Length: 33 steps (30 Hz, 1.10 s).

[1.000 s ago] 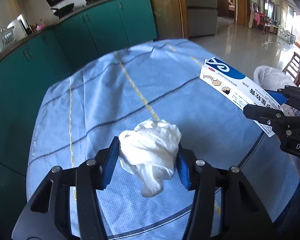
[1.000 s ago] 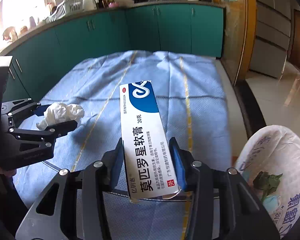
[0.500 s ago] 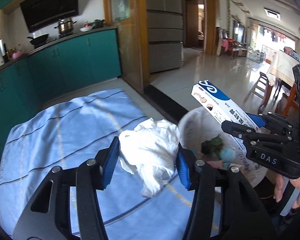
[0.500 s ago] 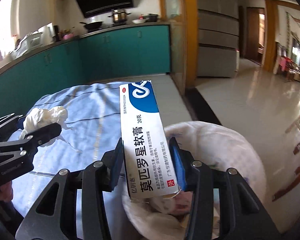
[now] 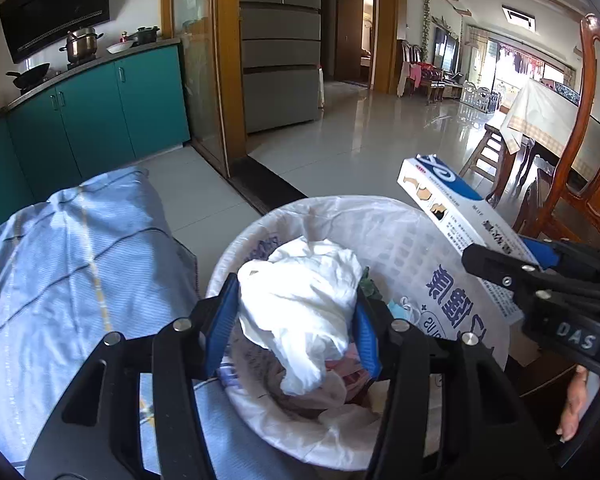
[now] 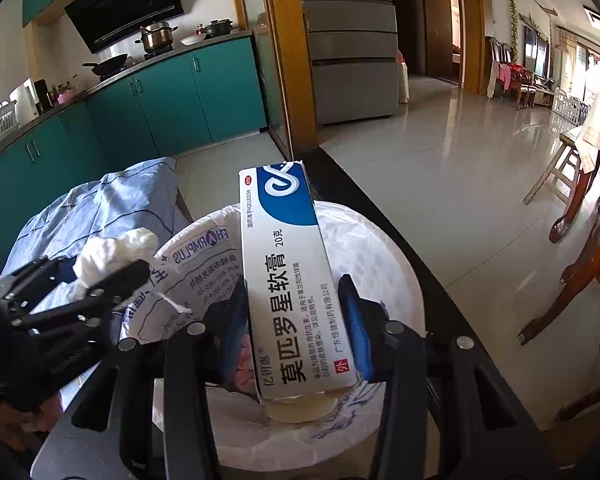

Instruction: Collect trash

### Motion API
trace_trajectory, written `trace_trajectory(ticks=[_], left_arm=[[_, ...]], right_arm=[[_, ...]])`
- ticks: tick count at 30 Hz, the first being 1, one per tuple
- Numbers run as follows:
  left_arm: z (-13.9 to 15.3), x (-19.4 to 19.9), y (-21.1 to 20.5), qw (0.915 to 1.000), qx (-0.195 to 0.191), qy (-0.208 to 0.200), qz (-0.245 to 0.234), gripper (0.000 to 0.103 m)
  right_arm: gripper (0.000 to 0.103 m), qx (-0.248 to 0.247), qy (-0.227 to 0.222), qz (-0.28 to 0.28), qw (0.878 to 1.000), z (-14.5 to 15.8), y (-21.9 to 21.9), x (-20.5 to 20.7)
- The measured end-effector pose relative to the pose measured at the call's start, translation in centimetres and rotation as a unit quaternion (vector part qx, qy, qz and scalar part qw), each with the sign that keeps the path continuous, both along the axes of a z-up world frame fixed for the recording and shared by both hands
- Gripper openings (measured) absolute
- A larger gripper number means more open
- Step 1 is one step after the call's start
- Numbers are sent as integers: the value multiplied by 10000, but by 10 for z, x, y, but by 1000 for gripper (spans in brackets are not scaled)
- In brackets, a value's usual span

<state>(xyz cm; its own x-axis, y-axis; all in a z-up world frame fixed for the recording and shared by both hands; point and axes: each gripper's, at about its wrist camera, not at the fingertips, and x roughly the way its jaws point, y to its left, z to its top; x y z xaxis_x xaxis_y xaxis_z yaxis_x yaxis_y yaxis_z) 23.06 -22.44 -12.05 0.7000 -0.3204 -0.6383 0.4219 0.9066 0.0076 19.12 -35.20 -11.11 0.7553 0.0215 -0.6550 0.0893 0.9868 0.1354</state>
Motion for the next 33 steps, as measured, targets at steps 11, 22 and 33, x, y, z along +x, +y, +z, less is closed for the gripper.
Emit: trace_trajectory(ticks=[11, 22, 33], left_arm=[[-7, 1, -3, 9999, -94, 37, -59, 70], [21, -20, 39, 9987, 3, -202, 471, 89], [74, -133, 158, 9729, 640, -1427, 1703, 99]], right_arm=[[47, 60, 117, -1, 9999, -6, -11, -10], [87, 54, -319, -74, 9994, 9, -3, -11], [100, -427, -1866, -113, 9814, 49, 47, -117]])
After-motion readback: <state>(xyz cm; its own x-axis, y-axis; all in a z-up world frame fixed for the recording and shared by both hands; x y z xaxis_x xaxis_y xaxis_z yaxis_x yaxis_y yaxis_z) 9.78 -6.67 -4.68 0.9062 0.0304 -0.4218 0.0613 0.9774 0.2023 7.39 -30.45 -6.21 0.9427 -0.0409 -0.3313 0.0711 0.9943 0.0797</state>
